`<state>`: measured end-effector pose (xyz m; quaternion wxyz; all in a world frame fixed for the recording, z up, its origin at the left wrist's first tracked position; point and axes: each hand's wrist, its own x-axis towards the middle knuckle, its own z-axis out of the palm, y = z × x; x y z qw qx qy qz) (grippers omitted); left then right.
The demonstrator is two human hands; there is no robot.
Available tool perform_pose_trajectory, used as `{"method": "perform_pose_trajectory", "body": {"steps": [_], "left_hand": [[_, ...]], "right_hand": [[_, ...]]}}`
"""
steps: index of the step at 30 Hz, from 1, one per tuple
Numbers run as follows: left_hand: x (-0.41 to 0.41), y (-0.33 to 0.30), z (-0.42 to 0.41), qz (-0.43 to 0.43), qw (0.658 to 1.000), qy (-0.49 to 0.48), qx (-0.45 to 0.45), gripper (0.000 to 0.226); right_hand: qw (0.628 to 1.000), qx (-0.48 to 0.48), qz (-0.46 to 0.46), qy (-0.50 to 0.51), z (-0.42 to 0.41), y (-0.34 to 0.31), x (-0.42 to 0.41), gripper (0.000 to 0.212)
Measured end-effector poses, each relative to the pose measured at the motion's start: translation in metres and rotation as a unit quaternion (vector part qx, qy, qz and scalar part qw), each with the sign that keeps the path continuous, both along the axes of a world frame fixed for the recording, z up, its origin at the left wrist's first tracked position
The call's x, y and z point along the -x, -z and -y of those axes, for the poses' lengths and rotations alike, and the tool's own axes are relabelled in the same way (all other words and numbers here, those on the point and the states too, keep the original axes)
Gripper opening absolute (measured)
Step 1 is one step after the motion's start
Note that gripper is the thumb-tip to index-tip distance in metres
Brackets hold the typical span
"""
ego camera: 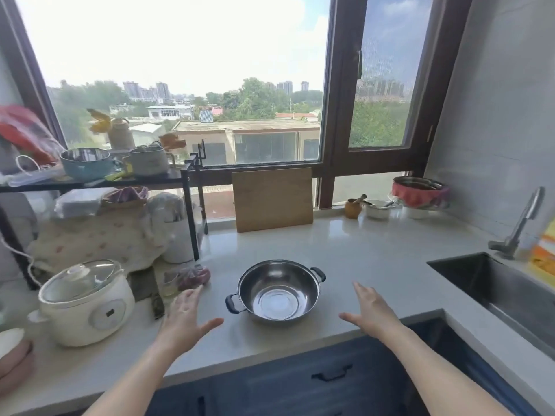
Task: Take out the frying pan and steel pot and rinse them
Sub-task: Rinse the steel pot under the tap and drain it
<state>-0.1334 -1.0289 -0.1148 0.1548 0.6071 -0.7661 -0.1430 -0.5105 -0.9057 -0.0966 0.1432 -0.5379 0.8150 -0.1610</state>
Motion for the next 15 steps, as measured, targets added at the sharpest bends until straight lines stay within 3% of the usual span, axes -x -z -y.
{"method": "perform_pose_trajectory", "body": {"steps": [11, 15], "left_hand": [[0.068, 0.051, 0.091, 0.034, 0.995, 0.018, -0.089, 0.101], [0.077, 0.071, 0.125, 0.045, 0.99, 0.04, -0.127, 0.125]], "right_hand": [[0.991, -0.091, -0.01, -0.103, 0.14, 0.034, 0.067, 0.101], [0.976, -0.125, -0.013, -0.177, 0.187, 0.05, 0.08, 0.102]]}}
